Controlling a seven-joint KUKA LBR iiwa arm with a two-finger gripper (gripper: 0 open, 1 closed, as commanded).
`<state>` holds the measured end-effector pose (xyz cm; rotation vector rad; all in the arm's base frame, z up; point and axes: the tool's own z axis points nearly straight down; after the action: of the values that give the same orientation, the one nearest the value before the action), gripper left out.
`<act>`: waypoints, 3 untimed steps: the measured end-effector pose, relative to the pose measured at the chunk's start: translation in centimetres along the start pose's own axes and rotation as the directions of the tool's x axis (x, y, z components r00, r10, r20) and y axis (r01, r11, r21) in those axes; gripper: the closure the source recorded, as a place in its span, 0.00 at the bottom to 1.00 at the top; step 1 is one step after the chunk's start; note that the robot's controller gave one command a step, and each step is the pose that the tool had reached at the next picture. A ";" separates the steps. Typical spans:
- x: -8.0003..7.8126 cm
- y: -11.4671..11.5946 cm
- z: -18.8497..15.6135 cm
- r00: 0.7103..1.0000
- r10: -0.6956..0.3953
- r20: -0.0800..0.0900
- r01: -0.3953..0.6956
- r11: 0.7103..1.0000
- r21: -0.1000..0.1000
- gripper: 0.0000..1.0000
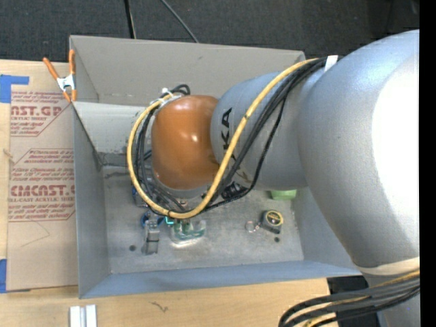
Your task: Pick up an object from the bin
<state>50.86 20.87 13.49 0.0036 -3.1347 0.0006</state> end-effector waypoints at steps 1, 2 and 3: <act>-4.0 -7.9 6.3 0.945 -0.326 0.016 0.326 0.945 0.004 0.00; -3.8 -7.6 6.4 0.944 -0.329 0.011 0.329 0.944 0.001 1.00; -3.7 -7.6 6.5 0.944 -0.330 0.008 0.330 0.944 0.000 0.00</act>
Offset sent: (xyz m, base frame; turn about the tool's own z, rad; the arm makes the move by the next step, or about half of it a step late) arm 0.0364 -0.0769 -0.0649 -0.3362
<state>54.49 13.27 6.99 0.5289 -3.0974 -0.0029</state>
